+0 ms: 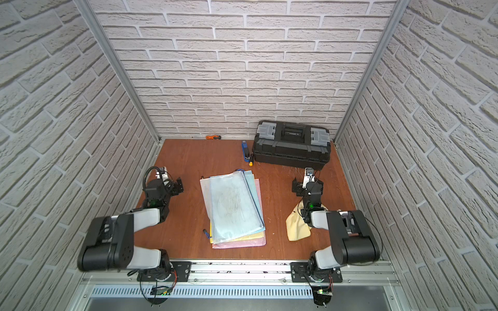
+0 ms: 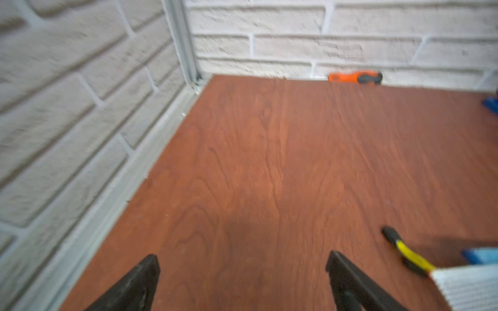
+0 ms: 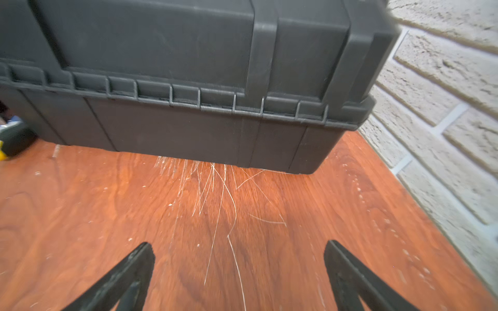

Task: Wipe the document bag
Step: Pick up the cleaning item at the center of the board.

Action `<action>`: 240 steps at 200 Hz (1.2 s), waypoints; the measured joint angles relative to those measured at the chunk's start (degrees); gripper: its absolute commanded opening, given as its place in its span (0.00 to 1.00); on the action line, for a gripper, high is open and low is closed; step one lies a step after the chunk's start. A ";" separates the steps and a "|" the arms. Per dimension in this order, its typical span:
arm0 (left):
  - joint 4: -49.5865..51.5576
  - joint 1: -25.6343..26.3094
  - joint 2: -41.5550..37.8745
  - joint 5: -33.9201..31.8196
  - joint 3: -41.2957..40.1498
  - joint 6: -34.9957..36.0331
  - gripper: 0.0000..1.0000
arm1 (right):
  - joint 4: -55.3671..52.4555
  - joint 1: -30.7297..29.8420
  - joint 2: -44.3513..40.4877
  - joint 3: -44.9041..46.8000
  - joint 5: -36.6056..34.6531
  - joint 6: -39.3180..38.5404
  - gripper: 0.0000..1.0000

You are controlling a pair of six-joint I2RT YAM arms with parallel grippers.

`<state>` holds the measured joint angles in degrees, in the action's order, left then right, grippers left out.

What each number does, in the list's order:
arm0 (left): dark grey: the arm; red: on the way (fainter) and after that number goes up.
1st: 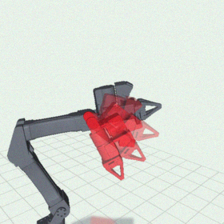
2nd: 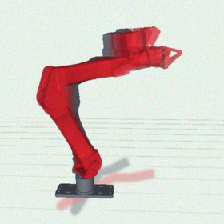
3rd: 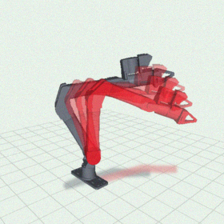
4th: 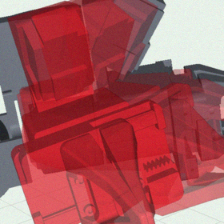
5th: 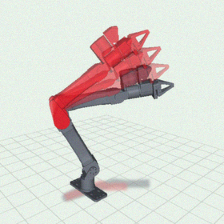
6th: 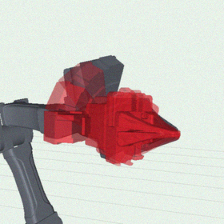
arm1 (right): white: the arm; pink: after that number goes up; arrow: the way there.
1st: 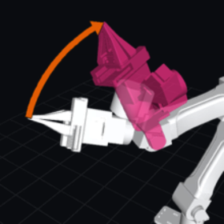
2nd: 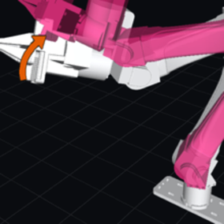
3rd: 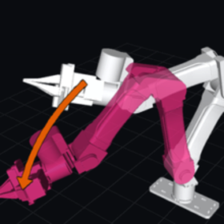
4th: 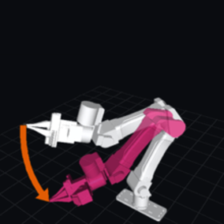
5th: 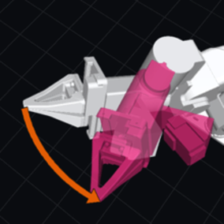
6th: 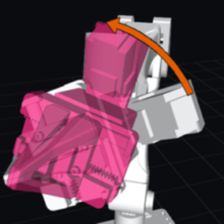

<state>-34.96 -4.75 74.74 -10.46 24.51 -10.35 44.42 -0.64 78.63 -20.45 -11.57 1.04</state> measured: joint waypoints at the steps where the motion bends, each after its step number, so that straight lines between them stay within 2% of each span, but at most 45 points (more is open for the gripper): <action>1: 0.76 -0.09 -0.85 -0.15 0.35 -0.31 0.98 | -0.37 0.00 -0.42 -0.02 -0.02 0.04 0.99; 20: 7.43 -1.79 -11.39 -1.11 5.42 -4.04 0.98 | -9.05 0.17 -12.87 -3.30 -0.61 3.30 0.99; 41: 9.40 -3.21 -20.41 -2.16 8.90 -9.09 0.98 | -18.64 1.29 -24.26 -12.17 -2.27 10.71 0.99; 63: 11.54 -5.01 -24.98 -0.76 10.67 -13.11 0.98 | -28.83 3.78 -29.24 -23.30 -4.24 20.00 1.00; 71: 13.03 -5.38 -25.27 0.35 11.76 -14.03 0.98 | -31.17 4.46 -30.14 -25.77 -4.55 22.12 0.94; 83: 16.24 -5.77 -24.70 2.47 14.58 -15.26 0.98 | -33.03 4.96 -31.45 -26.93 -3.13 23.87 0.99; 108: 22.77 -5.62 -21.53 8.37 20.85 -16.15 0.98 | -42.86 4.92 -30.51 -29.86 2.10 25.57 0.92; 120: 24.17 -5.03 -20.90 10.56 22.18 -16.35 0.98 | -51.98 4.63 -26.56 -35.98 4.48 25.79 0.81; 139: 26.12 -2.75 -20.81 11.80 22.36 -16.26 0.98 | -65.94 3.04 -19.50 -46.10 6.43 26.62 0.74; 155: 28.57 0.31 -20.22 11.63 22.47 -15.58 0.98 | -77.75 0.83 -15.80 -50.95 6.32 28.52 0.69; 172: 31.39 3.21 -18.97 11.02 23.17 -14.69 0.98 | -88.24 -1.68 -15.13 -50.75 5.42 31.50 0.68; 195: 32.70 5.49 -17.94 10.32 23.26 -13.90 0.98 | -97.90 -4.79 -17.86 -43.63 6.75 37.13 0.66; 240: 33.35 6.47 -14.43 9.86 24.76 -13.92 0.98 | -105.35 -6.67 -22.18 -27.43 10.34 45.57 0.62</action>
<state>-1.61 1.72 60.31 -0.60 49.28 -24.27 -60.93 -7.31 56.45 -47.88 -1.23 46.61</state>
